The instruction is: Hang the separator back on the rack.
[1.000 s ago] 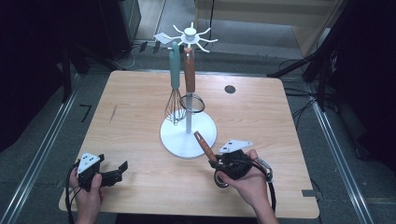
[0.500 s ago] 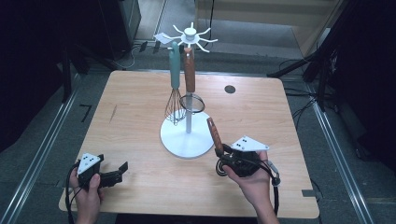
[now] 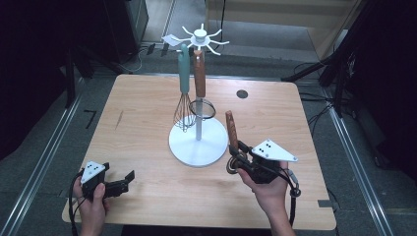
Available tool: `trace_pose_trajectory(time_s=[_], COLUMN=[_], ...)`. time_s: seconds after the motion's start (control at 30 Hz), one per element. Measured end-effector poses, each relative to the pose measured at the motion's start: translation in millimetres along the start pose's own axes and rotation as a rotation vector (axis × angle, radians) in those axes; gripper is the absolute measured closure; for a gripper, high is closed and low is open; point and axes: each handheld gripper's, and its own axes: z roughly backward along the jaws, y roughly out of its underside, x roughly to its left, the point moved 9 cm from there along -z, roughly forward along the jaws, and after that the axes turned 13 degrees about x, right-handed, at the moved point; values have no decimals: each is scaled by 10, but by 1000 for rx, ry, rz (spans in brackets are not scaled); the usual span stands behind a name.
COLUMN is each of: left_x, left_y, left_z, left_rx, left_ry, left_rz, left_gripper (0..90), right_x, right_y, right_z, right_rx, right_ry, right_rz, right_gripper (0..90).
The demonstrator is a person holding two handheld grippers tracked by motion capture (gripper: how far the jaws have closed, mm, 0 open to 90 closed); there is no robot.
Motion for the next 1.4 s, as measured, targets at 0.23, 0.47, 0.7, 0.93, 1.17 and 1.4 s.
trace_pose_trajectory(time_s=[0.23,0.47,0.7,0.93,1.17,1.4], left_x=[-1,-2,0,-4,-5,-6], left_y=[-2,2,0,-3,-1,0], left_z=[-2,-1,1,-6,0,-1], left_rx=[-2,5,-1,2,-1,2], left_ry=[0,3,2,1,11,13], left_rz=[2,0,2,2,2,2], left_gripper=[0,0,0,0,0,0], right_x=[19,27,81,118,139,163], right_y=[-89,-231,-427,-632,-818,-968], right_z=[50,100,136,213,297,305], right_rx=[-53,-102,-160,-208,-248,-268], right_ry=[-5,-7,-3,-2,5,2], right_rz=[-5,0,16,32,49,56], right_gripper=[708,708,708,708,708,708])
